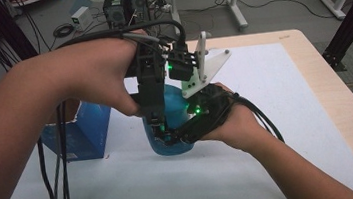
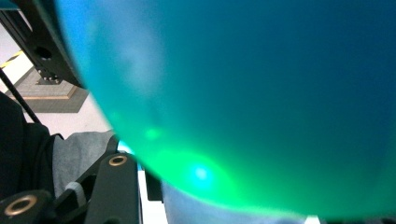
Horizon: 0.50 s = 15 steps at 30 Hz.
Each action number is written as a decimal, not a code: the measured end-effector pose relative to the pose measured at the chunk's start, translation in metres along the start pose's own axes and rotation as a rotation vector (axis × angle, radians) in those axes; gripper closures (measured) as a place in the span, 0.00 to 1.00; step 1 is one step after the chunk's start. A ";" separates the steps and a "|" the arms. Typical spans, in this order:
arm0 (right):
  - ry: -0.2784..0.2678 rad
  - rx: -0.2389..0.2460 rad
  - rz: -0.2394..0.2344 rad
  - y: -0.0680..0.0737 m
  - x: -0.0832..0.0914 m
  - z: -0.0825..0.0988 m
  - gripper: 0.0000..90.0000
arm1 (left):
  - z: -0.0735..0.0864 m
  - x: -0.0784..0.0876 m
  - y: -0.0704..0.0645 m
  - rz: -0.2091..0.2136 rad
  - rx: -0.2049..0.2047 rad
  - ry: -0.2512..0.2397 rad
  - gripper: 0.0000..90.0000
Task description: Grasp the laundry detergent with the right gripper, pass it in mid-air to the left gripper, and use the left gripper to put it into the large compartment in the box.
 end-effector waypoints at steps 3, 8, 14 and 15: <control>-0.002 0.000 -0.001 0.000 0.000 0.000 0.51 | 0.000 0.000 0.001 -0.003 -0.001 0.001 0.22; -0.001 -0.005 0.003 -0.001 0.001 0.000 0.51 | -0.001 0.000 0.001 -0.005 -0.005 0.001 0.26; -0.001 -0.007 0.004 -0.001 0.001 0.001 0.51 | -0.002 -0.001 0.002 0.002 -0.002 0.011 0.28; -0.003 -0.008 0.004 -0.001 0.000 0.001 0.51 | -0.002 -0.002 0.002 0.000 0.001 0.009 0.28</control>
Point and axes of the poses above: each handheld gripper's, and its own axes: x roughly backward along the jaws, z roughly out of its underside, y roughly to its left, the point moved 9 cm from there along -x, roughly forward along the jaws, and after that the axes turned 1 degree about -y, right-handed, at the moved point
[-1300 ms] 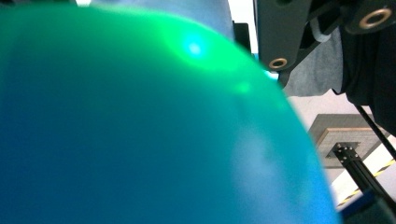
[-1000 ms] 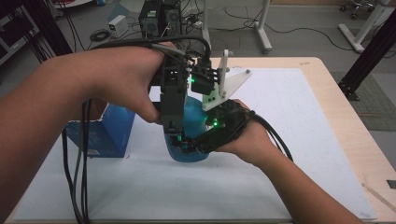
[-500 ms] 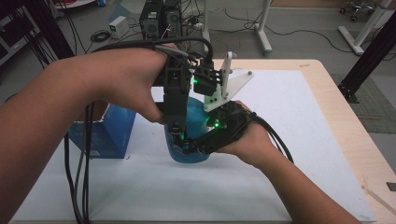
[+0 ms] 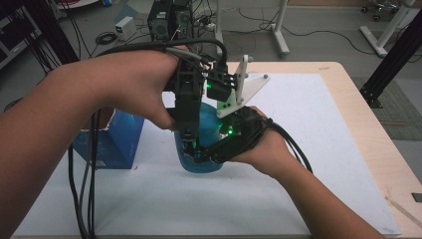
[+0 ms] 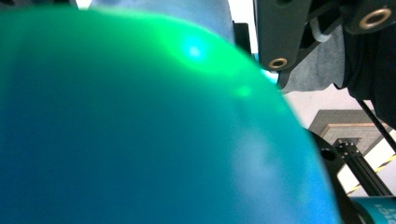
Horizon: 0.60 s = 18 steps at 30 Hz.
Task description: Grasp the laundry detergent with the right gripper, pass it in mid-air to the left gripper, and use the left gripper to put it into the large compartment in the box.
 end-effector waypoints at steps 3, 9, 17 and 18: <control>-0.002 -0.001 -0.001 0.000 0.000 0.000 0.51 | -0.001 0.000 0.000 0.000 -0.003 -0.001 0.30; -0.003 -0.002 -0.004 0.000 0.000 0.000 0.51 | -0.002 0.001 0.000 -0.002 -0.007 -0.006 0.33; -0.005 -0.002 -0.002 0.000 0.000 0.000 0.51 | -0.002 0.001 0.001 -0.007 -0.009 0.004 0.40; -0.006 -0.003 -0.001 0.000 0.000 -0.001 0.51 | -0.002 0.001 0.001 -0.009 -0.009 0.003 0.40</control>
Point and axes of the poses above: each handheld gripper's, and its own axes: x roughly backward along the jaws, z roughly out of its underside, y roughly to its left, the point moved 9 cm from there along -x, roughly forward along the jaws, and after that the axes turned 1 degree about -y, right-handed, at the moved point
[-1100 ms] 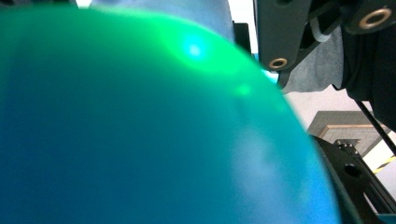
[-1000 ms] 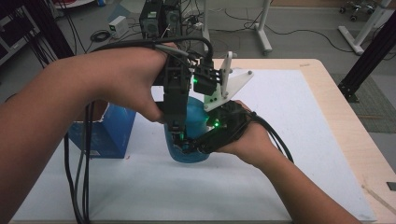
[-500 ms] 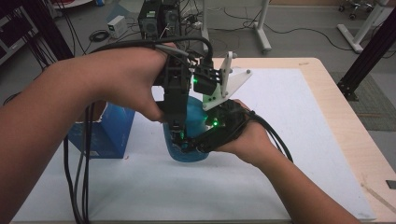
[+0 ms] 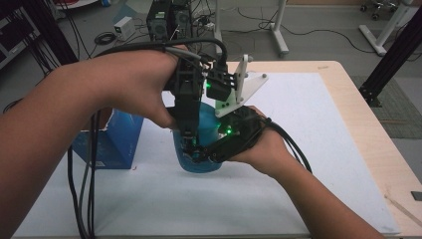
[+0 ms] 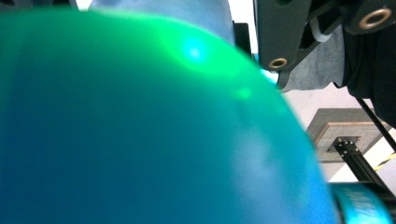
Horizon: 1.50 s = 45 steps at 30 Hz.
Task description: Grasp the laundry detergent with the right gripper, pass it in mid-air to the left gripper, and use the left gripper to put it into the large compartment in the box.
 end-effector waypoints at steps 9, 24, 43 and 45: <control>-0.003 -0.011 -0.007 0.001 0.000 0.000 0.51 | 0.000 0.000 0.001 0.014 0.015 0.007 0.44; -0.057 0.006 -0.014 0.002 0.005 -0.003 0.41 | 0.000 -0.001 -0.001 0.013 0.032 0.033 0.44; 0.004 -0.058 0.017 0.008 0.043 0.007 0.23 | 0.024 0.016 0.009 -0.005 0.107 0.035 0.44; 0.030 -0.071 0.030 0.007 0.049 0.010 0.23 | 0.027 0.019 0.011 -0.005 0.118 0.034 0.44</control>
Point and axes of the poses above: each handheld gripper's, and its own axes: x roughly backward along the jaws, z roughly out of its underside, y roughly to its left, the point moved 9 cm from there along -x, roughly forward along the jaws, and after that the axes turned 1 degree about -y, right-handed, at the moved point
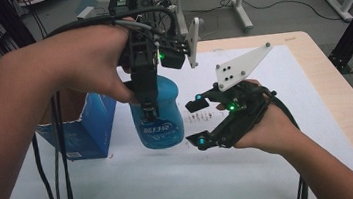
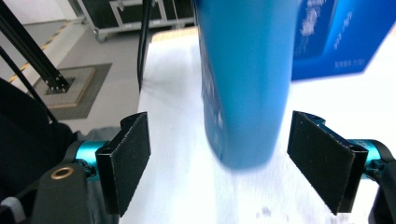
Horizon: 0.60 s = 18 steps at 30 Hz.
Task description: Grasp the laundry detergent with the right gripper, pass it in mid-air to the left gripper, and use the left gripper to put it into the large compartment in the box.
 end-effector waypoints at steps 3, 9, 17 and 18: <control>0.020 -0.007 0.039 -0.004 0.010 0.004 0.17 | 0.004 0.004 0.002 -0.005 0.006 0.001 0.44; 0.076 -0.016 0.116 -0.013 0.030 0.010 0.14 | 0.015 0.012 0.005 -0.004 0.042 -0.002 0.44; 0.162 -0.003 0.177 -0.022 0.055 0.008 0.02 | 0.035 0.028 0.013 -0.011 0.106 -0.002 0.44; 0.188 0.003 0.195 -0.024 0.057 0.009 0.02 | 0.038 0.030 0.014 -0.012 0.110 0.000 0.44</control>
Point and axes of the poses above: each handheld gripper's, and its own axes: x roughly backward along the jaws, z roughly out of its underside, y roughly to its left, the point moved 9 cm from there along -x, roughly forward along the jaws, and after that the axes turned 1 degree about -y, right-handed, at the moved point
